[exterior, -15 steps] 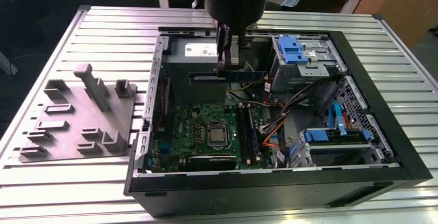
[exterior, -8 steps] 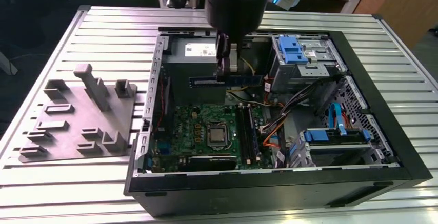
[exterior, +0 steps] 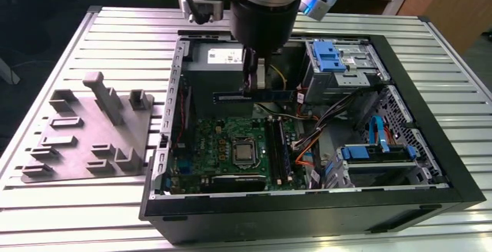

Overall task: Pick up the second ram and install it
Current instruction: 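Pick up the second ram and move it above second insertion slot, then insert the second ram into the second slot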

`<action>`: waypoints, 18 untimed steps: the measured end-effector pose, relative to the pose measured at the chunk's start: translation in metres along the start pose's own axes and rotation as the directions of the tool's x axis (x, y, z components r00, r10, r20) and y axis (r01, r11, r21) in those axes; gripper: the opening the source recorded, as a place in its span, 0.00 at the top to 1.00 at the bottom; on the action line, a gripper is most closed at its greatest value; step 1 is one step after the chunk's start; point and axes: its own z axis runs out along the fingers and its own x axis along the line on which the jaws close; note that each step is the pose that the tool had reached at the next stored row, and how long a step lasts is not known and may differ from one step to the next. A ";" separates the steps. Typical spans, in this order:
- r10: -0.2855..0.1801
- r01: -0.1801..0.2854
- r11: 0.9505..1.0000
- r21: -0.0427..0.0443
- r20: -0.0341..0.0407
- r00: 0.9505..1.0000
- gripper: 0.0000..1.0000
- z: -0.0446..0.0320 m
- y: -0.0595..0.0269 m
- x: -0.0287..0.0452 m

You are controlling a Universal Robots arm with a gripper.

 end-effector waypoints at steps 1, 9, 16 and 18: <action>0.000 0.000 1.000 0.000 0.000 1.000 0.89 0.0018 -0.0001 0.0001; 0.000 0.000 1.000 0.000 0.001 1.000 0.89 0.0161 -0.0007 0.0031; 0.000 0.000 1.000 0.000 0.001 1.000 0.89 0.0234 -0.0010 0.0043; 0.000 0.000 1.000 0.000 0.001 1.000 0.89 0.0239 -0.0010 0.0043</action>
